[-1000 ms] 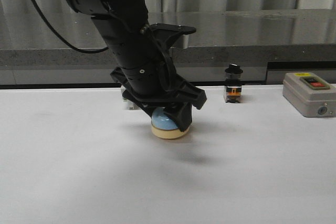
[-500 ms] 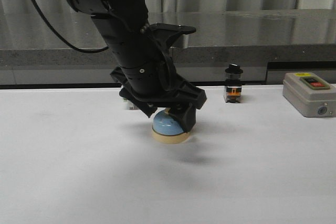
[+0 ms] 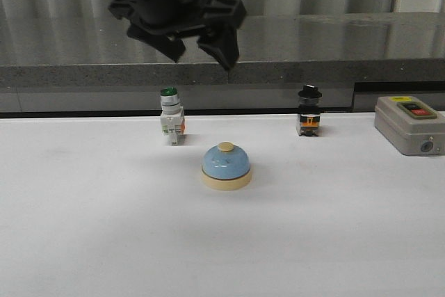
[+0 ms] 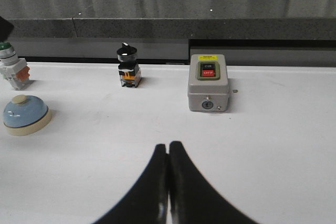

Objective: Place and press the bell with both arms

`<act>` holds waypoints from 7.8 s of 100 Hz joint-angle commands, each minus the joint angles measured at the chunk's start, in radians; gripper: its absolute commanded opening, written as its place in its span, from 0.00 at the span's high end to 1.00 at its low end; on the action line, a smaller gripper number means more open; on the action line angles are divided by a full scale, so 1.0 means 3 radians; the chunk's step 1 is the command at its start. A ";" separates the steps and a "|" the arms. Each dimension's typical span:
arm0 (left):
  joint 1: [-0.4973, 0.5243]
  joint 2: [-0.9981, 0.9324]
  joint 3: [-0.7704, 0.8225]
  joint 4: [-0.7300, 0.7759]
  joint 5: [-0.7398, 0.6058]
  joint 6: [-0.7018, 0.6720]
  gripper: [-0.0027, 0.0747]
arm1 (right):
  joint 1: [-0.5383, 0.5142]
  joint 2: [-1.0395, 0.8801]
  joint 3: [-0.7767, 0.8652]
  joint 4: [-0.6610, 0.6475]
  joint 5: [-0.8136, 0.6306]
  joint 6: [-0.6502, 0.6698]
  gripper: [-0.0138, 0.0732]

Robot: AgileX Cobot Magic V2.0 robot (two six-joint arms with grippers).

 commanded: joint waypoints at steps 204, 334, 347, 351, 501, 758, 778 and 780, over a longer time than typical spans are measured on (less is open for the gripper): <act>0.1391 -0.3786 0.3102 -0.0145 -0.1028 -0.0175 0.99 | -0.0011 -0.0054 -0.0048 -0.0025 -0.0285 -0.0030 0.91; 0.1701 -0.6114 0.4818 0.0228 -0.1316 -0.0175 0.99 | -0.0011 -0.0047 -0.0048 -0.0025 -0.0285 -0.0030 0.91; 0.1701 -0.6114 0.4818 0.0228 -0.1316 -0.0175 0.99 | -0.0011 -0.0047 -0.0048 -0.0025 -0.0285 -0.0030 0.91; 0.1701 -0.6114 0.4818 0.0228 -0.1316 -0.0175 0.99 | -0.0011 -0.0047 -0.0048 -0.0025 -0.0285 -0.0030 0.91; 0.1701 -0.6114 0.4818 0.0228 -0.1316 -0.0175 0.99 | -0.0005 0.1289 -0.1743 0.0009 0.0893 -0.0033 0.91; 0.1701 -0.6114 0.4818 0.0228 -0.1316 -0.0175 0.99 | 0.1491 0.6326 -0.4735 0.0186 0.0999 -0.0050 0.91; 0.1701 -0.6114 0.4818 0.0228 -0.1316 -0.0175 0.99 | 0.1536 0.6416 -0.4739 0.0186 0.0993 -0.0050 0.91; 0.1701 -0.6114 0.4818 0.0228 -0.1316 -0.0175 0.99 | 0.1536 0.6425 -0.4739 0.0186 0.0993 -0.0050 0.91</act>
